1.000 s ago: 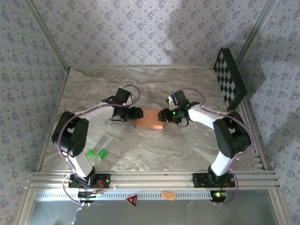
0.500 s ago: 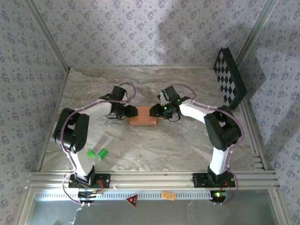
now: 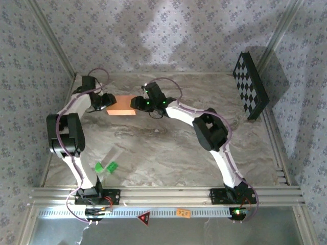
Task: Fold the paper box
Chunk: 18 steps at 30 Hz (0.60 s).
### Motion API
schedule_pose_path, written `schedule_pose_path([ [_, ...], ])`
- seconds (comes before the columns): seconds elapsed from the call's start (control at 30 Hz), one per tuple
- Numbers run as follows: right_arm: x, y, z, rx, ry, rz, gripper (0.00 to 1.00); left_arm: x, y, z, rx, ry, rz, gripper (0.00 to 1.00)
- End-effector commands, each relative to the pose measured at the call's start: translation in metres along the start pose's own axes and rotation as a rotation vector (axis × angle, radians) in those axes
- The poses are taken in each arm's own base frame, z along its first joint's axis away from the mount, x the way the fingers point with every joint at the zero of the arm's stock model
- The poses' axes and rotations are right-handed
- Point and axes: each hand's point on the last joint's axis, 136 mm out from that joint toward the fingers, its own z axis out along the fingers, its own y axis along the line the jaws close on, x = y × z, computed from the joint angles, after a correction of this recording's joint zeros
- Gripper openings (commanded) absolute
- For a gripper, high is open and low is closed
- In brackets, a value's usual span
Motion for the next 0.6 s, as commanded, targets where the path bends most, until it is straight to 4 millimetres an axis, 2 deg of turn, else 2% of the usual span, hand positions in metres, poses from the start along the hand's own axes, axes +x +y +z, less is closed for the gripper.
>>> schedule_pose_path([
  [0.0,-0.005,0.043,0.03,-0.161,-0.065,-0.012,0.44,-0.01,-0.005,0.013,0.092,0.042,-0.004,0.49],
  [0.17,0.001,0.042,0.062,-0.189,-0.081,-0.048,0.45,-0.037,0.02,0.022,0.088,0.003,-0.047,0.48],
  [0.27,0.002,0.028,0.073,-0.145,-0.078,-0.034,0.45,-0.041,0.031,0.027,0.094,0.009,-0.083,0.48],
  [0.43,0.006,0.004,0.078,-0.068,-0.059,-0.026,0.49,-0.037,0.048,0.029,0.057,0.014,-0.142,0.48],
  [0.57,0.004,-0.007,0.071,-0.017,-0.027,-0.034,0.54,-0.032,0.061,0.026,0.02,0.011,-0.192,0.5],
])
